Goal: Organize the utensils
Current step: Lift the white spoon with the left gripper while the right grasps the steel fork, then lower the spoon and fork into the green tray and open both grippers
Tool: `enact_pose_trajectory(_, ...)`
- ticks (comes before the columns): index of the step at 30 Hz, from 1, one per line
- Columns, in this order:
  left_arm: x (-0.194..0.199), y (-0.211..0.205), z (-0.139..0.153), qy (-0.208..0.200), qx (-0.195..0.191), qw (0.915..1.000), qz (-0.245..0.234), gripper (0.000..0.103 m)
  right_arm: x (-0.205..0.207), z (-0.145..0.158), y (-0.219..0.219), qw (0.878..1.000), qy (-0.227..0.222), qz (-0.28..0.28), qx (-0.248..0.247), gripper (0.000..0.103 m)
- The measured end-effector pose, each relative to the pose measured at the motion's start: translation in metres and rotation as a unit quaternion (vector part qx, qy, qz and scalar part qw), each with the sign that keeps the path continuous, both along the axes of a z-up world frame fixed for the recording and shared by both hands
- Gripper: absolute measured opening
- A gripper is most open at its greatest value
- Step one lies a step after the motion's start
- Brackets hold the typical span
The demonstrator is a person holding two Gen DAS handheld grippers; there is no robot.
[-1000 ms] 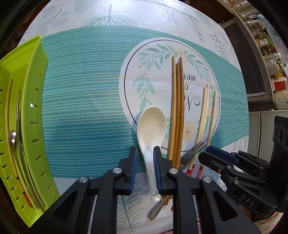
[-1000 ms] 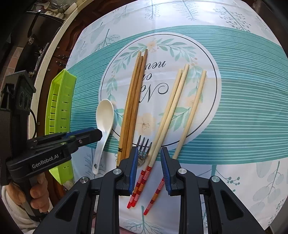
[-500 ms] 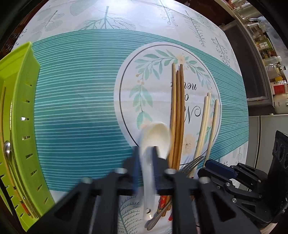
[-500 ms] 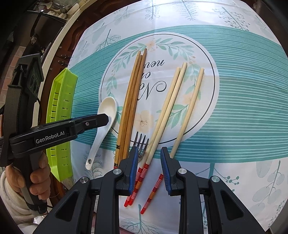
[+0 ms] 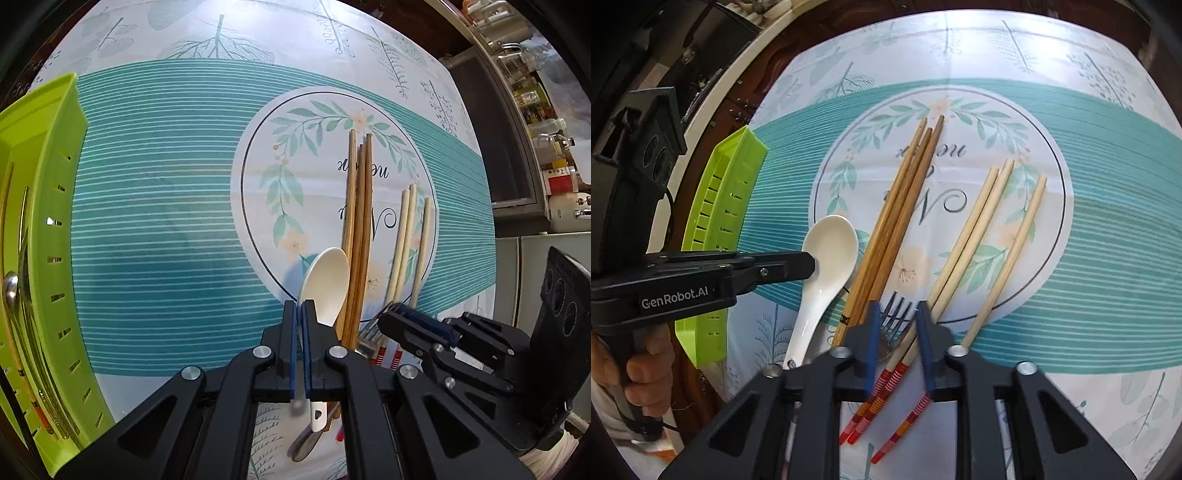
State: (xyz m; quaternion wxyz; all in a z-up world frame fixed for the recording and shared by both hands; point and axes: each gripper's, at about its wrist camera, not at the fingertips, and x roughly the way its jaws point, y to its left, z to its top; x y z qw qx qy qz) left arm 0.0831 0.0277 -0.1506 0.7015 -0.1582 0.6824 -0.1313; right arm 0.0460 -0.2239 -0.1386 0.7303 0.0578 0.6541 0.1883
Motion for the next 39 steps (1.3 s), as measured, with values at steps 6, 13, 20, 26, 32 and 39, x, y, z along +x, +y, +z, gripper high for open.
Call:
enact_pose_trajectory(6, -0.008, 0.005, 0.016, -0.028, -0.010, 0.9996, -0.004, 0.000, 0.000, 0.004, -0.003, 0.999, 0.010, -0.011, 0.033, 0.002)
enact_pose_trajectory(13, -0.018, 0.015, 0.041, -0.048, -0.020, 0.9986, -0.011, 0.000, -0.003, 0.031, 0.008, 0.999, -0.004, 0.009, 0.049, 0.001)
enact_pose_trajectory(20, -0.040, 0.056, 0.077, -0.071, -0.016, 0.9973, 0.013, 0.000, 0.000, 0.073, 0.037, 0.996, -0.028, 0.043, 0.068, 0.001)
enact_pose_trajectory(26, -0.065, 0.115, 0.104, -0.081, 0.007, 0.9945, 0.066, 0.000, 0.003, 0.109, 0.089, 0.991, -0.049, 0.090, 0.086, 0.001)
enact_pose_trajectory(32, -0.088, 0.174, 0.109, -0.082, 0.035, 0.9888, 0.119, 0.000, 0.008, 0.126, 0.151, 0.984, -0.057, 0.135, 0.100, 0.001)
enact_pose_trajectory(39, -0.095, 0.207, 0.088, -0.076, 0.069, 0.9839, 0.146, 0.000, 0.019, 0.111, 0.221, 0.979, -0.049, 0.175, 0.092, 0.001)
